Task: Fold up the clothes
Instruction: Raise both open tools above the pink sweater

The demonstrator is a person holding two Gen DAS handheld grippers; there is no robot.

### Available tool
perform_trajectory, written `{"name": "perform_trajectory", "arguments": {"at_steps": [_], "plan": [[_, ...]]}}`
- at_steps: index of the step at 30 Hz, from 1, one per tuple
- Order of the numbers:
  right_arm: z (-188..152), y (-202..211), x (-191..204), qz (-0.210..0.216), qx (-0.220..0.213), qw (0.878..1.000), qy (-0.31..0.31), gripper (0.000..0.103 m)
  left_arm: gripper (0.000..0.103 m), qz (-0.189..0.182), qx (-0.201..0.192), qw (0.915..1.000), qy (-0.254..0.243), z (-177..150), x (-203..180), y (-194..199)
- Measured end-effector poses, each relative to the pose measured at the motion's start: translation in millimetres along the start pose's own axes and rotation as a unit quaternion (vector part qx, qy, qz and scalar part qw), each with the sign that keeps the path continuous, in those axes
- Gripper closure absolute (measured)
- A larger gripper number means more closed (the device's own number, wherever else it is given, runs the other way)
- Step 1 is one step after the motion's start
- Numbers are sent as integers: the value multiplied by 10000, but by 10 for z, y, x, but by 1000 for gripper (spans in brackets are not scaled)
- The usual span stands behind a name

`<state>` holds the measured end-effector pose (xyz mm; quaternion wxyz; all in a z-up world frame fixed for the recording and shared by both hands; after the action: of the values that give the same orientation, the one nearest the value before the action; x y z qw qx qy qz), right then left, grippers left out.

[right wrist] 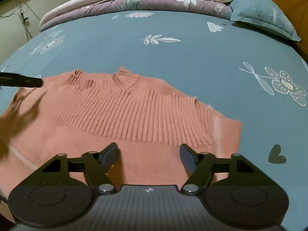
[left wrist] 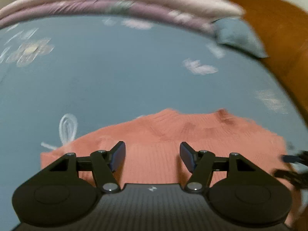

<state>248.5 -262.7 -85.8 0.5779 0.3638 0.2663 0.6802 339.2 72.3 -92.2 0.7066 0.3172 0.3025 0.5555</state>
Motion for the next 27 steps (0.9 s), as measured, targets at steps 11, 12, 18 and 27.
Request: {"name": "perform_trajectory", "arguments": {"at_steps": [11,12,18,27], "plan": [[-113,-32,-22,103,-35,9999,-30,1,36,-1059,-117,9930,-502,238,-725,62],[-116,-34,-18,103,-40,9999,-4,0,36,-1026,-20,9932,-555,232,-772,-26],[-139,-15,-17,145,-114,9998,54,0,36,-479,-86,9971,-592,342,-679,-404],[81,96,3,559,-229,9981,154,0,32,-221,-74,9985,-496,404,-782,-124]]}}
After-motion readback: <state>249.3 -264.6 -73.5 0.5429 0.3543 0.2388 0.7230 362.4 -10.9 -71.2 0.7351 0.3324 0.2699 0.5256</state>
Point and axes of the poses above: each gripper's, at about its wrist camera, not at the fingertips, and y roughly against the way its jaws point, x to its left, z to its top, the point moved 4 cm from there along -y, roughly the way its jaws point, and after that the axes turned 10 degrees about -y, right-handed, at the moved point
